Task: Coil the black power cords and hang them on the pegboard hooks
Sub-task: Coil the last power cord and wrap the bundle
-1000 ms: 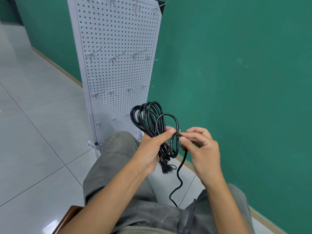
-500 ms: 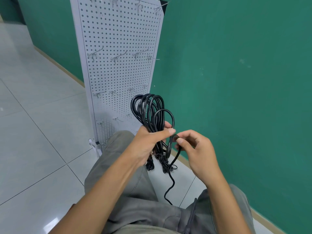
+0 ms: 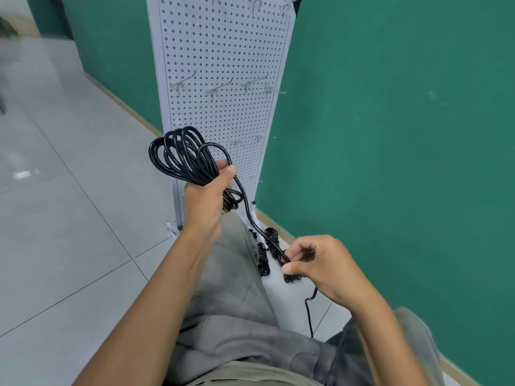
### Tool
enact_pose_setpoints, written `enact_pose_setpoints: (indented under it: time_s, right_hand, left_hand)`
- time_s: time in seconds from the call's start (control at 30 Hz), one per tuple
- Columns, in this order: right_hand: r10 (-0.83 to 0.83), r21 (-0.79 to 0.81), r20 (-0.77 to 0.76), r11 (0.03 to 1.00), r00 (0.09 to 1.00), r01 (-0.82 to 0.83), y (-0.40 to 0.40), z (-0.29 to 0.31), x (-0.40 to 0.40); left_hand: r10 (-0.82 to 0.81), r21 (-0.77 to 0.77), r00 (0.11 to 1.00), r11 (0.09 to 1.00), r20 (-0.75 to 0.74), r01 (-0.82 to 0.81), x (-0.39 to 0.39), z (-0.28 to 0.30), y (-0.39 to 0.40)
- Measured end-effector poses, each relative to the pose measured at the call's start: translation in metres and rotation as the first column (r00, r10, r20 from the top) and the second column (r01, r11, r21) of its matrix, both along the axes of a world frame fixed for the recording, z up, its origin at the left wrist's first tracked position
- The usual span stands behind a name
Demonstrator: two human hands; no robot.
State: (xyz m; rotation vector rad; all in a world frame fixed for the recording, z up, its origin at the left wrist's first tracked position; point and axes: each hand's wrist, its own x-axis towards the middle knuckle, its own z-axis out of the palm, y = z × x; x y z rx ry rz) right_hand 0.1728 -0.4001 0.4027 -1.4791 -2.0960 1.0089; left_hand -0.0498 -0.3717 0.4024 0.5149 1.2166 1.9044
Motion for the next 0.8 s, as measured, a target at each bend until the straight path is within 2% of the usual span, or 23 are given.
enact_pose_setpoints:
  time_s: [0.1,0.2,0.3,0.37,0.4,0.47,0.5,0.57,0.67,0.8]
  right_hand:
    - [-0.095,0.09,0.059,0.992,0.994,0.09,0.006,-0.009,-0.002]
    - [-0.261,0.276,0.101,0.934,0.96,0.225,0.013,-0.018,0.008]
    - [-0.346,0.364,0.031,0.878,0.938,0.312,0.015,-0.021,0.019]
    - [-0.243,0.272,0.028,0.935,0.97,0.227,0.016,-0.019,0.027]
    - [-0.159,0.165,-0.003,0.974,0.987,0.158,0.015,-0.016,0.03]
    - [0.004,-0.077,-0.176,0.997,0.984,-0.018,0.01,-0.008,0.033]
    - [0.054,-0.138,-0.27,0.986,0.961,-0.094,0.008,-0.004,0.034]
    - [0.077,-0.143,-0.424,0.978,0.902,-0.151,0.003,0.004,0.031]
    - [-0.06,-0.099,-0.584,0.995,0.809,0.003,-0.002,0.019,0.019]
    - [-0.088,0.012,-0.512,0.994,0.855,0.109,-0.004,0.022,0.002]
  left_hand:
    - [-0.115,0.032,0.987,0.993,0.116,0.112,0.009,0.01,-0.002]
    - [-0.317,0.077,0.922,0.948,0.224,0.307,0.02,0.019,-0.008]
    - [-0.449,0.075,0.864,0.893,0.226,0.444,0.035,0.022,-0.013]
    - [-0.496,0.085,0.839,0.868,0.223,0.49,0.043,0.022,-0.015]
    - [-0.511,0.085,0.831,0.858,0.218,0.506,0.046,0.02,-0.016]
    - [-0.534,0.063,0.823,0.844,0.193,0.533,0.049,0.018,-0.017]
    - [-0.546,0.051,0.819,0.836,0.176,0.546,0.05,0.018,-0.017]
    - [-0.564,0.033,0.814,0.824,0.139,0.566,0.051,0.017,-0.018]
    - [-0.579,0.001,0.812,0.814,0.07,0.581,0.053,0.016,-0.02]
    - [-0.62,0.022,0.782,0.784,0.062,0.62,0.065,0.017,-0.024]
